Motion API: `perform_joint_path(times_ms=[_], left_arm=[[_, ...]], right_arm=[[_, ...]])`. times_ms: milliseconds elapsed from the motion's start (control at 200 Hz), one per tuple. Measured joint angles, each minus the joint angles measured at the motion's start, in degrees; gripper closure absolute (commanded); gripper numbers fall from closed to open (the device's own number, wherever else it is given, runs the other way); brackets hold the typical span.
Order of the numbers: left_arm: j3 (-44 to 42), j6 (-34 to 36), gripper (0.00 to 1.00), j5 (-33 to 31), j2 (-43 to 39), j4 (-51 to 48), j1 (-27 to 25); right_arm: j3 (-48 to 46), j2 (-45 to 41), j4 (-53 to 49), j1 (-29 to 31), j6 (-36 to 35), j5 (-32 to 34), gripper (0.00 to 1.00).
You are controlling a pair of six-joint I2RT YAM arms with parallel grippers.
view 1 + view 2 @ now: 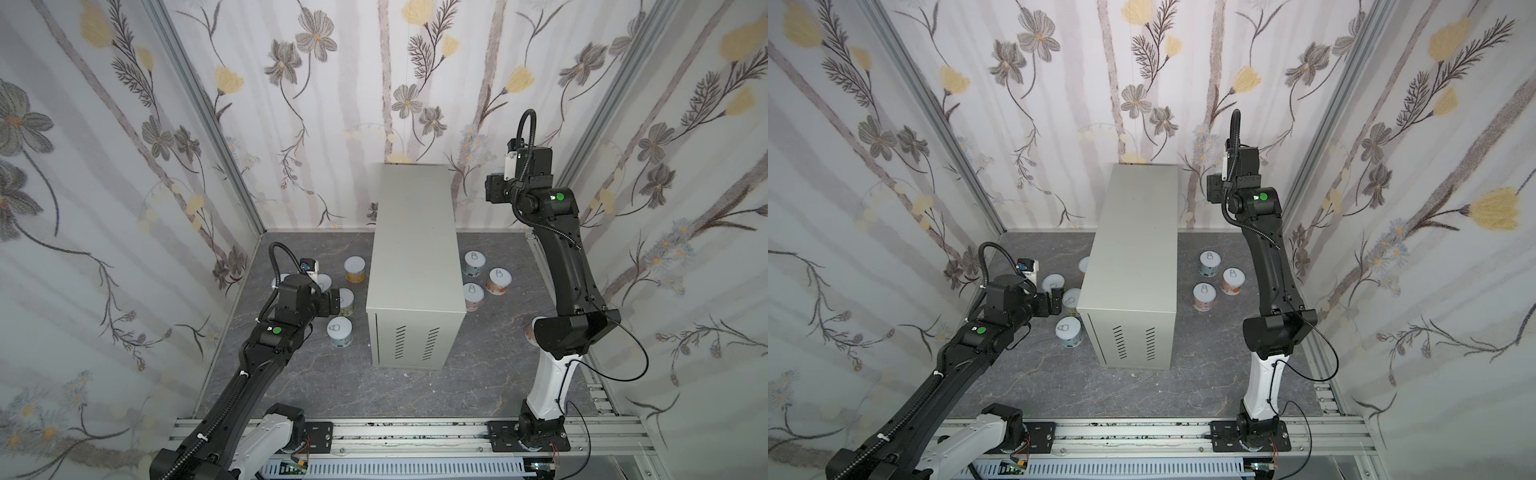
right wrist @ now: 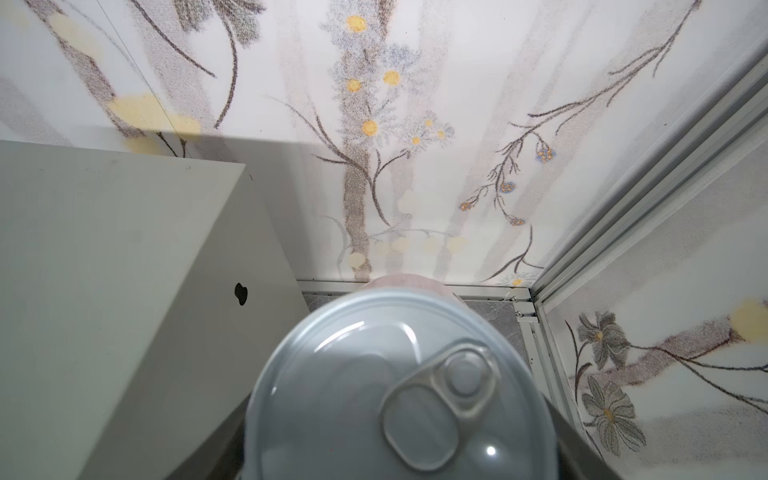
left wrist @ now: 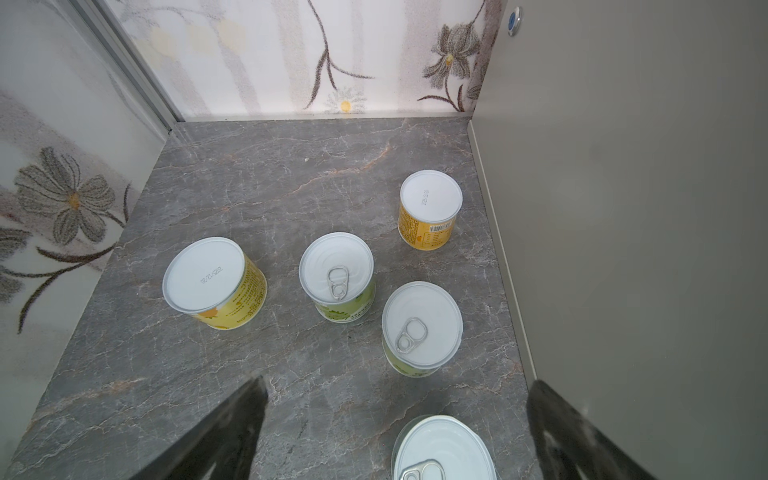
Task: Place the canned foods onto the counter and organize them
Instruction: 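Grasp the pink can with the right gripper and lift it up, then raise the pink can above the cabinet top while the left gripper reaches toward it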
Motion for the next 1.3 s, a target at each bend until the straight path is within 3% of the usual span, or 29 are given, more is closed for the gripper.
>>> perform_joint_path(times_ms=[350, 794, 1299], left_arm=[[-0.46, 0.02, 0.0, -0.55, -0.22, -0.02, 0.0], [-2.71, 0.0, 0.0, -0.28, -3.17, 0.63, -0.31], [3.17, 5.53, 0.0, -4.31, -4.2, 0.7, -1.18]], right_arm=[[0.2, 2.6, 10.49, 4.28, -0.87, -8.35, 0.49], [0.2, 3.82, 10.78, 7.56, -2.62, -18.56, 0.49], [0.2, 3.82, 8.59, 10.51, -6.84, -20.26, 0.48]])
